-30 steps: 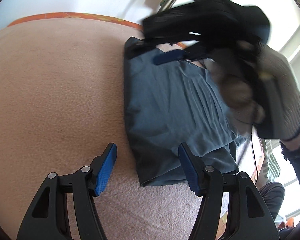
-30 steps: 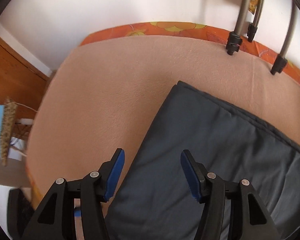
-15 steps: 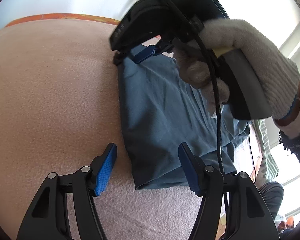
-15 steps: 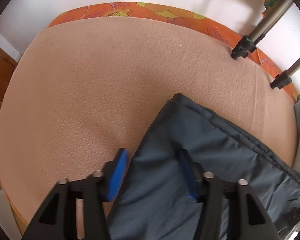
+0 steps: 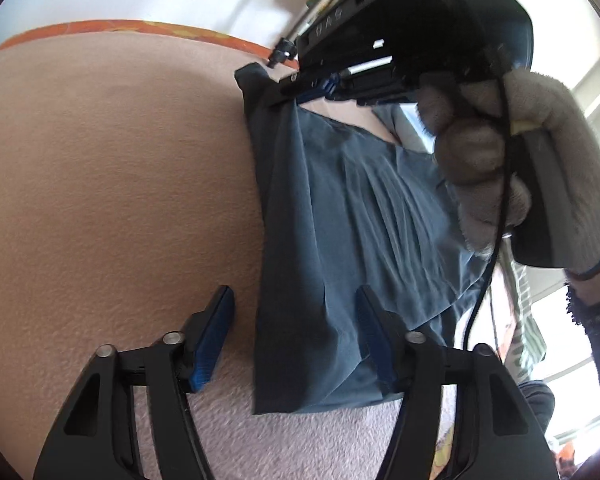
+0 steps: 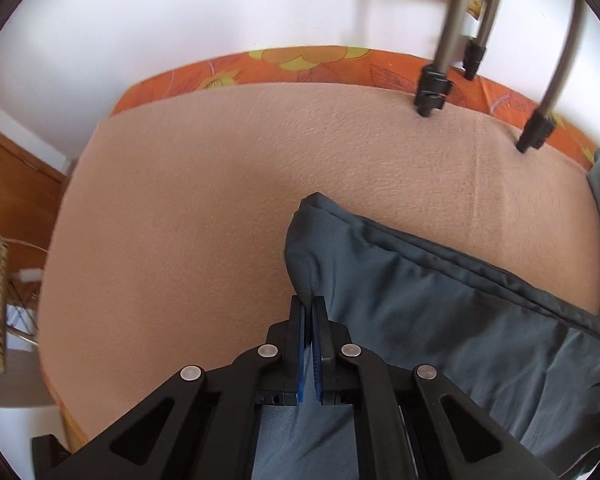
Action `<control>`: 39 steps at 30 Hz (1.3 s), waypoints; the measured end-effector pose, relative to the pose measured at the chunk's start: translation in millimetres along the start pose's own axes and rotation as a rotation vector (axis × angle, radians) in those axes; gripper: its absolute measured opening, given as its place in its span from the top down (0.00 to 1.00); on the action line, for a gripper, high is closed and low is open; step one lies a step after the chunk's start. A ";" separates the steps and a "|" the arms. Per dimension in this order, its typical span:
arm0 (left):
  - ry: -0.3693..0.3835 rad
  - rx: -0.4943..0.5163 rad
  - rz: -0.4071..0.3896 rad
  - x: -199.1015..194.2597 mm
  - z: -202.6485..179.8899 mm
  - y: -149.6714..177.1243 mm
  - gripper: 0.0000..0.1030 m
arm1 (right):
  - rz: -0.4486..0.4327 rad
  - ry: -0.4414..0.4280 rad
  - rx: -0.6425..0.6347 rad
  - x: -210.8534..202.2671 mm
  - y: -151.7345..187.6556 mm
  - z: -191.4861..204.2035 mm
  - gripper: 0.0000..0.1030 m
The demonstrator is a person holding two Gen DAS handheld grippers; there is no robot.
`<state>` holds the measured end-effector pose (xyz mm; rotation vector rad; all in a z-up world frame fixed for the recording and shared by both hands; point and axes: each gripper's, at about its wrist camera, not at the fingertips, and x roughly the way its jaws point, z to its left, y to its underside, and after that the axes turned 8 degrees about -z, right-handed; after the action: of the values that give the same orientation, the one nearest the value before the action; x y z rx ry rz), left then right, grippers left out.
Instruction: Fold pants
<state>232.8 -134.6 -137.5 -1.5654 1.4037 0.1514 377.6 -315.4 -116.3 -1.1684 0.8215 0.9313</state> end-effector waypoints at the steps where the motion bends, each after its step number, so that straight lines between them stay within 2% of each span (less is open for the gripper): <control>1: -0.006 0.007 0.013 2.5 -1.2 0.4 0.84 | -0.007 -0.008 0.003 -2.9 -0.3 -2.8 0.99; 2: -0.017 0.015 0.009 2.7 -3.0 0.5 0.86 | -0.013 -0.012 0.006 -5.6 -0.3 -4.6 0.99; 3: -0.013 0.035 -0.004 0.7 -7.1 0.6 0.91 | -0.017 -0.018 0.009 -6.6 -5.4 -10.6 0.99; 6: -0.016 0.114 -0.048 -8.5 -24.2 -1.9 0.94 | -0.041 -0.055 0.018 -16.5 -6.1 -17.0 1.00; 11: -0.023 0.209 -0.084 -13.6 -50.8 -10.3 0.95 | -0.075 -0.097 0.051 -37.0 0.2 -32.9 1.00; 17: 0.007 0.294 -0.097 -14.2 -85.7 -14.0 0.95 | -0.128 -0.145 0.088 -61.4 -2.1 -54.6 1.00; 26: 0.119 0.379 -0.083 8.9 -157.6 -29.4 0.95 | -0.231 -0.136 0.143 -126.0 8.0 -123.9 1.00; 34: 0.194 0.463 -0.005 49.0 -219.1 -22.3 0.95 | -0.279 -0.060 0.190 -164.0 29.0 -208.4 1.00; 39: 0.222 0.515 0.042 68.1 -250.2 -14.9 0.95 | -0.297 -0.051 0.253 -175.9 48.9 -258.9 1.00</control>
<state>143.9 -361.4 -47.5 -1.1478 1.4984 -0.3458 249.0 -591.6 -29.2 -1.0082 0.6791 0.5915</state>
